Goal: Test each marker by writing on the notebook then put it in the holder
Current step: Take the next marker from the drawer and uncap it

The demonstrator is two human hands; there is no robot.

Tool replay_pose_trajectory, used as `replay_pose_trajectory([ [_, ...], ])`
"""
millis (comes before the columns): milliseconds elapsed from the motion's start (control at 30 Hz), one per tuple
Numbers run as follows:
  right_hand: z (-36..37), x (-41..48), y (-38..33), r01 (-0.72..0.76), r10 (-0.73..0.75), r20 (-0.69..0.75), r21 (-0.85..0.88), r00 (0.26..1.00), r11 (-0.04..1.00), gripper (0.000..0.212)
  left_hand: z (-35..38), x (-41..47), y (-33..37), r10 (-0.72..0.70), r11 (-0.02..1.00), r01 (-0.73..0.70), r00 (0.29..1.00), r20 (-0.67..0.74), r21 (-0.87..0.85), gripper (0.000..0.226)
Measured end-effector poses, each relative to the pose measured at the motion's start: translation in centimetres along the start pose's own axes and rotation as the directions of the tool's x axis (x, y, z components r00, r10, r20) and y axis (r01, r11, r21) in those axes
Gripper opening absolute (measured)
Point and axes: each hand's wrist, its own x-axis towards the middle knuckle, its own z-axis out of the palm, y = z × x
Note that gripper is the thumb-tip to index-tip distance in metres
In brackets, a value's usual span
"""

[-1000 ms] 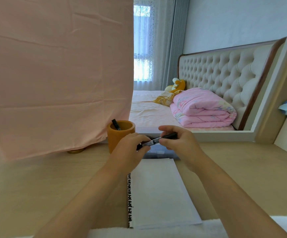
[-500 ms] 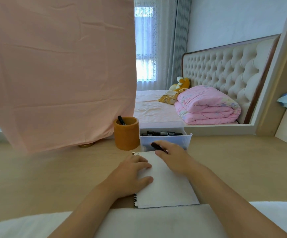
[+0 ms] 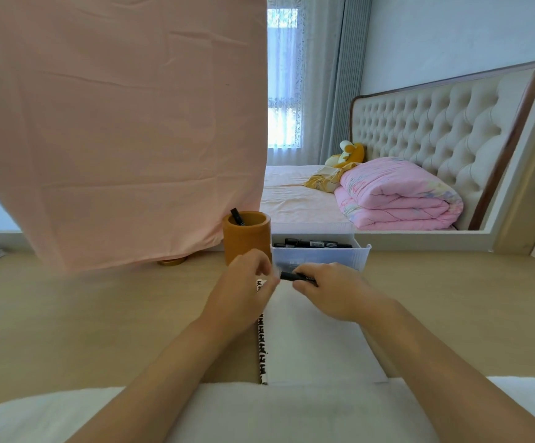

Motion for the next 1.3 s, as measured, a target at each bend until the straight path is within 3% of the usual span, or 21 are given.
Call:
replay_pose_trajectory([
  [67, 0.1, 0.2, -0.3, 0.024, -0.025, 0.016, 0.049, 1.000, 0.998, 0.025, 0.0, 0.1, -0.1, 0.027, 0.999, -0.027, 1.000, 0.012, 0.038, 0.021],
  [167, 0.5, 0.6, -0.8, 0.103, -0.110, 0.052, 0.131, 0.993, 0.986, 0.019, 0.2, 0.0, -0.7, 0.195, 0.965, -0.214, 0.971, 0.135, 0.148, 0.036],
  [333, 0.5, 0.8, -1.2, 0.146, -0.166, 0.104, 0.181, 0.981, 0.973, 0.015, -0.3, 0.3, -1.2, 0.236, 0.940, -0.270, 0.956, 0.173, 0.207, 0.025],
  [433, 0.5, 0.8, -1.5, 0.183, -0.190, 0.081, 0.088, 0.978, 0.979, 0.022, -0.8, 0.8, -1.3, 0.210, 0.925, -0.277, 0.943, 0.256, 0.259, 0.028],
  [500, 0.7, 0.8, -1.4, 0.255, -0.255, -0.015, -0.019, 0.967, 0.967, 0.023, -1.0, 1.0, -0.9, 0.168, 0.936, -0.243, 0.944, 0.285, 0.254, 0.026],
  [600, 1.0, 0.8, -1.4, 0.348, -0.389, -0.158, -0.237, 0.907, 0.907, 0.021, -1.6, 1.2, -0.9, 0.100, 0.987, -0.133, 0.945, 0.310, 0.087, 0.017],
  [667, 0.8, 0.6, -1.6, 0.335, -0.392, -0.190, -0.275, 0.900, 0.901, 0.023, -1.9, 1.3, -1.1, 0.113, 0.992, -0.125, 0.949, 0.295, 0.021, 0.018],
  [767, 0.4, 0.4, -2.0, 0.238, -0.240, -0.048, -0.047, 0.969, 0.970, 0.027, -2.1, 1.2, -1.4, 0.185, 0.968, -0.224, 0.941, 0.285, 0.112, 0.019],
  [867, 0.3, 0.4, -1.7, 0.123, -0.138, 0.089, 0.158, 0.986, 0.980, 0.021, -2.5, 1.3, -2.2, 0.218, 0.950, -0.264, 0.943, 0.253, 0.166, 0.021],
  [1033, 0.5, 0.9, -0.2, 0.108, -0.104, -0.030, 0.181, 0.994, 0.977, 0.019, -2.6, 1.3, -5.0, -0.004, 0.981, -0.041, 0.972, 0.236, 0.187, 0.022],
  [1200, 0.9, 1.0, -0.9, 0.062, -0.062, -0.004, 0.217, 0.998, 0.974, 0.047, -1.6, 0.5, -6.1, -0.072, 0.974, 0.026, 0.978, 0.198, 0.224, 0.032],
  [1300, 0.6, 0.8, -1.2, 0.093, -0.075, -0.066, 0.334, 0.995, 0.938, 0.036, -1.1, 0.4, -6.3, -0.076, 0.974, 0.030, 0.977, 0.197, 0.226, 0.027],
])
